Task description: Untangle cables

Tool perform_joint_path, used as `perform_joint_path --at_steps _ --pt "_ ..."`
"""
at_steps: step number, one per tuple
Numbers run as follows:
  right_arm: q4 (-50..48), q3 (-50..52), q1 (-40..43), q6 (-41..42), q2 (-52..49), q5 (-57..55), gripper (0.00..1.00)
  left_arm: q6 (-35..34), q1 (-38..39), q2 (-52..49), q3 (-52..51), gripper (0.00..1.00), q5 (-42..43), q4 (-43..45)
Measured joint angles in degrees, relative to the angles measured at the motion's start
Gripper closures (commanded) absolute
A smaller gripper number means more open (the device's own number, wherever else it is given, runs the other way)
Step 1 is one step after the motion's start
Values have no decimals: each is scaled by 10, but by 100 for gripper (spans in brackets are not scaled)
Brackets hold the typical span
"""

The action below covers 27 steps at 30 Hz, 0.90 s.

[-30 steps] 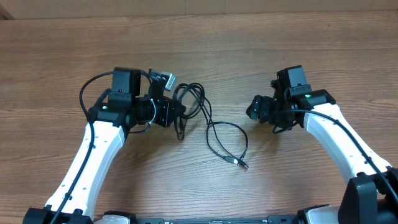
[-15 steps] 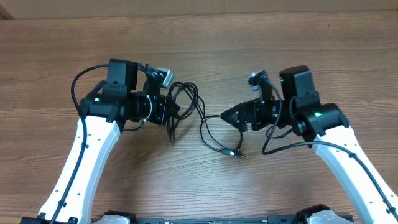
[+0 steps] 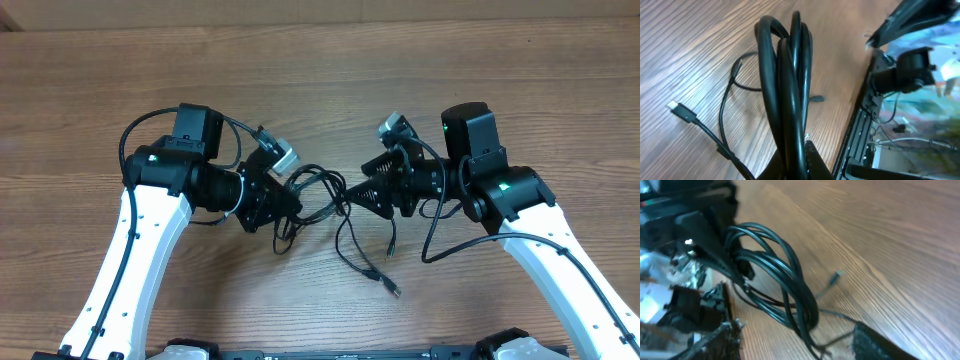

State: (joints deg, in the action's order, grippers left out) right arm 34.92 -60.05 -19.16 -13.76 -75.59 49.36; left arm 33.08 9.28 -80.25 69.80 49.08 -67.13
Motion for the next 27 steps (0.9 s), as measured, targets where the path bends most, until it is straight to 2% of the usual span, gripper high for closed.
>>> perform_joint_path --at_steps 8,17,21,24,27 --pt "-1 0 -1 -64 0 44 39 46 0 0 0 95 30 -4" --pt "-16 0 -1 3 0 18 38 48 0 0 0 95 33 -4" --pt "-20 0 -8 -17 0 17 38 48 0 0 0 94 33 -4" --pt "-25 0 -14 -43 0 17 40 48 0 0 0 94 33 -4" --pt "-28 0 -16 -55 -1 17 46 48 0 0 0 94 33 -4"
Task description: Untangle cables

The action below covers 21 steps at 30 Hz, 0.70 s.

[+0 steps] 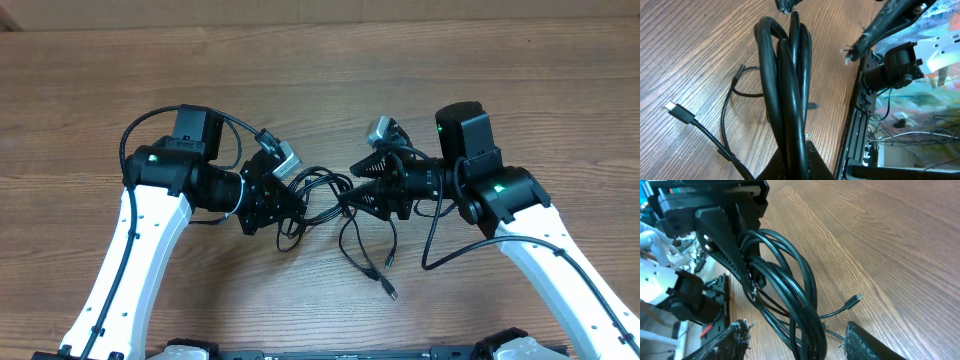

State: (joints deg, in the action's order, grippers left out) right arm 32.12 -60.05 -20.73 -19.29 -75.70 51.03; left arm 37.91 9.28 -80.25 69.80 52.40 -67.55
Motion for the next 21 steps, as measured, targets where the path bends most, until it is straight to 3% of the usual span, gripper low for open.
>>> perform_joint_path --at_steps 3,10,21 --pt "-6 0 0 -8 -3 0 54 0 0 0 0 95 2 0" --pt "-28 0 0 -15 -22 7 57 0 0 0 0 95 2 0" --pt "-51 0 0 -17 -52 40 89 0 0 0 0 94 2 0"
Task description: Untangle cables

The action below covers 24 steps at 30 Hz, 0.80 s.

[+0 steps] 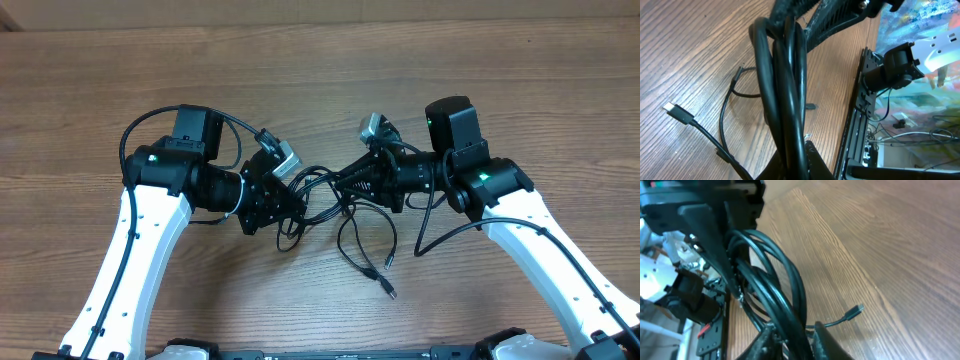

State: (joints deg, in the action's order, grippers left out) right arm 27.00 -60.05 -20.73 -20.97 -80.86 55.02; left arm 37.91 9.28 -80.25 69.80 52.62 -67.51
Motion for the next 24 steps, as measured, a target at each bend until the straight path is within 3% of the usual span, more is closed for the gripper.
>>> perform_joint_path --at_steps 2,5,10,19,24 --pt "0 0 0 -2 0 3 96 0 0 0 0 93 1 0" --pt "0 0 0 -3 0 6 96 0 0 0 0 88 1 0" --pt "0 0 0 5 0 7 96 0 0 0 0 89 1 0" --pt "9 0 23 75 0 11 96 -22 0 0 0 82 -19 27" --pt "37 0 42 91 0 10 96 -66 0 0 1 59 -31 76"
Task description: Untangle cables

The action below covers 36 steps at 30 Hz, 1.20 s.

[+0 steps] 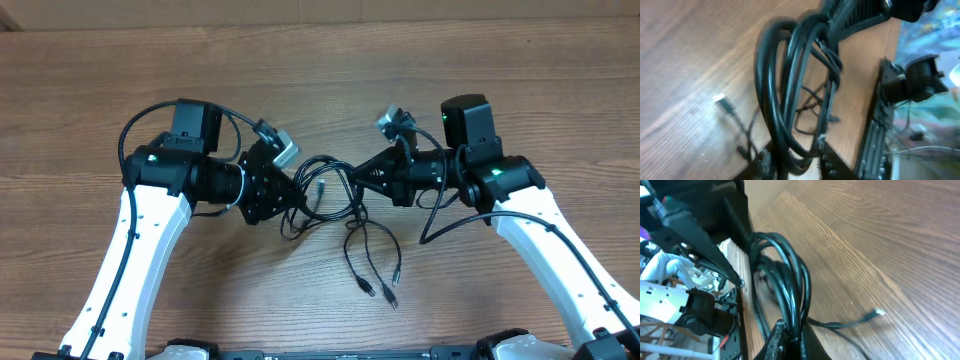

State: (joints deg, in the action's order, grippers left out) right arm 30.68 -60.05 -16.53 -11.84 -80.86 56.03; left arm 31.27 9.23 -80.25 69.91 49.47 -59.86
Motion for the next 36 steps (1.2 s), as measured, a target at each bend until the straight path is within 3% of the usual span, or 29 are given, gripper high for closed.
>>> perform_joint_path --at_steps 3,13,25,31,36 --pt "11 0 0 2 0 -1 96 -27 0 0 0 53 -1 30" --pt "15 0 0 2 0 6 96 -56 0 0 1 51 15 84" --pt "15 0 0 -2 0 28 96 -59 0 0 1 45 -76 119" --pt "15 0 0 -17 0 63 96 -58 0 0 1 33 -91 144" --pt "15 0 0 -26 0 88 96 -58 0 0 1 32 -93 147"
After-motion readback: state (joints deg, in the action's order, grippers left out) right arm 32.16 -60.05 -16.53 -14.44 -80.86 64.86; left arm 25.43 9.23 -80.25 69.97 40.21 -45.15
